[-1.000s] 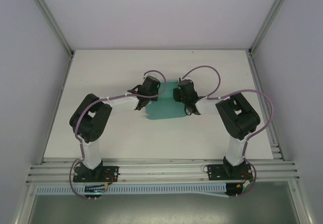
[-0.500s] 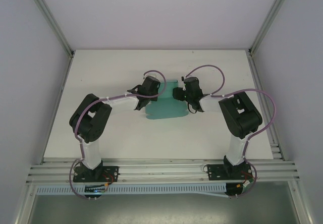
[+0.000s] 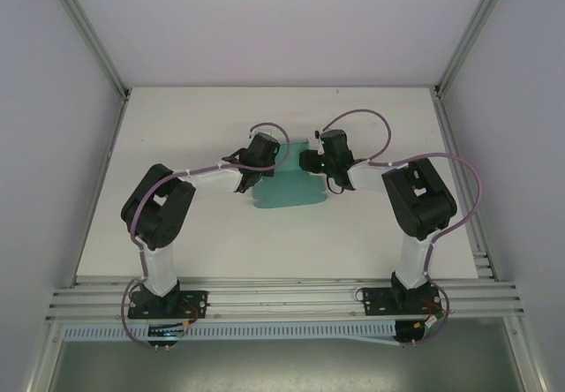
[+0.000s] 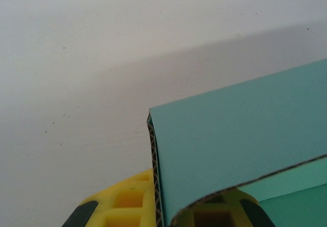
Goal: Assemble paper box
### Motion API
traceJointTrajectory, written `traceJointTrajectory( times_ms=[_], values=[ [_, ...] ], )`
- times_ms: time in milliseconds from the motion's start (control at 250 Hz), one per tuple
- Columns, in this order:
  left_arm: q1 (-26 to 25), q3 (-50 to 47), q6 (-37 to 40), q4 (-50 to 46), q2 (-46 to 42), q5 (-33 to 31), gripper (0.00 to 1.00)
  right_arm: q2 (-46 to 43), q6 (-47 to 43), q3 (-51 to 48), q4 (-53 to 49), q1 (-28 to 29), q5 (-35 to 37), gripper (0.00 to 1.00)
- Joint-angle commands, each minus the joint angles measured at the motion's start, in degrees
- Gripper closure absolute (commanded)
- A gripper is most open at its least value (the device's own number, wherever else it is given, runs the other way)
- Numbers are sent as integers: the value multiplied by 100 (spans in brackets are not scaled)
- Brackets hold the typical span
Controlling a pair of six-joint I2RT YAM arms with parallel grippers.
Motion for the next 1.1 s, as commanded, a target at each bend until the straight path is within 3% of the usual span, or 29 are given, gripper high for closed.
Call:
traceJointTrajectory(
  times_ms=[0, 160, 288, 416, 508, 755, 971, 1095],
  values=[
    [21, -93, 334, -833, 4, -131, 100, 132, 151, 233, -72, -116, 54, 51],
    [8, -91, 337, -823, -5, -105, 100, 253, 612, 381, -389, -94, 322, 49],
    [-5, -84, 343, -832, -4, -114, 100, 386, 1314, 836, -1311, -43, 706, 49],
    [-15, -101, 328, -831, 0, -127, 100, 435, 1129, 1095, -1758, 198, 1147, 50],
    [-23, -110, 335, -844, -4, -154, 100, 438, 1095, 1116, -1873, 239, 1395, 57],
    [-31, -136, 327, -818, -38, -151, 100, 548, 825, 853, -1399, 272, 1206, 67],
    [-34, -186, 354, -807, -93, -218, 100, 705, 503, 995, -1838, 284, 1477, 68],
    [-32, -181, 351, -787, -84, -199, 100, 824, 541, 1061, -2050, 280, 1581, 77]
  ],
)
